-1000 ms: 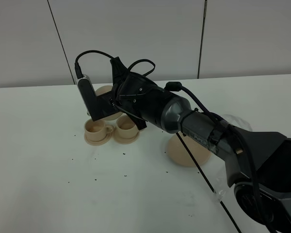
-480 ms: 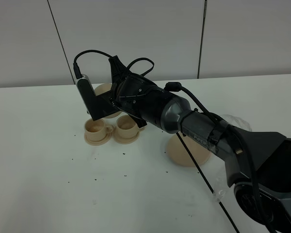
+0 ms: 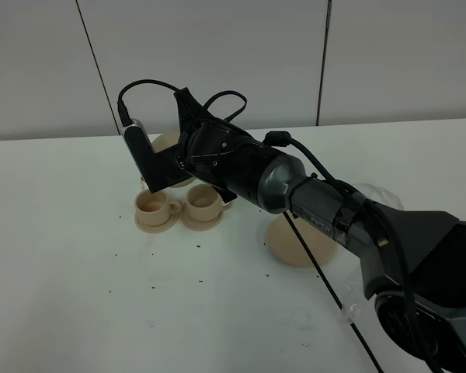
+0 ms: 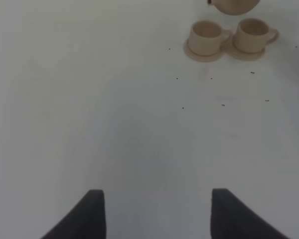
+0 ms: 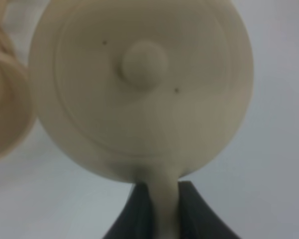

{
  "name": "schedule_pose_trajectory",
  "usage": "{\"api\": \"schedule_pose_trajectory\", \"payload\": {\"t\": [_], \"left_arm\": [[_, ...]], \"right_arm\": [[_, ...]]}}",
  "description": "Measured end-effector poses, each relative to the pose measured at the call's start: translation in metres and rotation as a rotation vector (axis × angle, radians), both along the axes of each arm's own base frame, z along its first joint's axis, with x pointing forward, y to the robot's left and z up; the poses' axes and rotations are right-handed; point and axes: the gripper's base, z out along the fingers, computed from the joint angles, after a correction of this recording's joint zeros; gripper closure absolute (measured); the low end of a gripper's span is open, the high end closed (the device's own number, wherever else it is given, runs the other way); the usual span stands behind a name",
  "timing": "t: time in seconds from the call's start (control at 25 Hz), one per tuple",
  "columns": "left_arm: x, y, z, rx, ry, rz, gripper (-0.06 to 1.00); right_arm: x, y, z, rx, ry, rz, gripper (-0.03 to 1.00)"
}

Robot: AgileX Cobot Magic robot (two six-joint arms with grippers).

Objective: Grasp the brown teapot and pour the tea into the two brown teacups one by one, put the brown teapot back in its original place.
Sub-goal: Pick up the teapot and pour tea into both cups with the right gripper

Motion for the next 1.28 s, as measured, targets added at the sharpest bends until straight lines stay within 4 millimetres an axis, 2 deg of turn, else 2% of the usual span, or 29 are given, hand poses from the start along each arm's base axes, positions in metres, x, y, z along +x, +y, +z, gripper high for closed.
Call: {"api": "schedule_pose_trajectory", "payload": {"t": [1.16, 1.28], "left_arm": [[0.0000, 0.0000, 0.0000, 0.001, 0.000, 0.000, 0.41], [0.0000, 0.0000, 0.0000, 0.001, 0.000, 0.000, 0.41]], "right_arm": [[0.0006, -0.0022, -0.0001, -0.071, -0.021, 0.022, 0.88], [0.0019, -0.0010, -0.0046, -0.081, -0.032, 0.033, 0.88]]}}
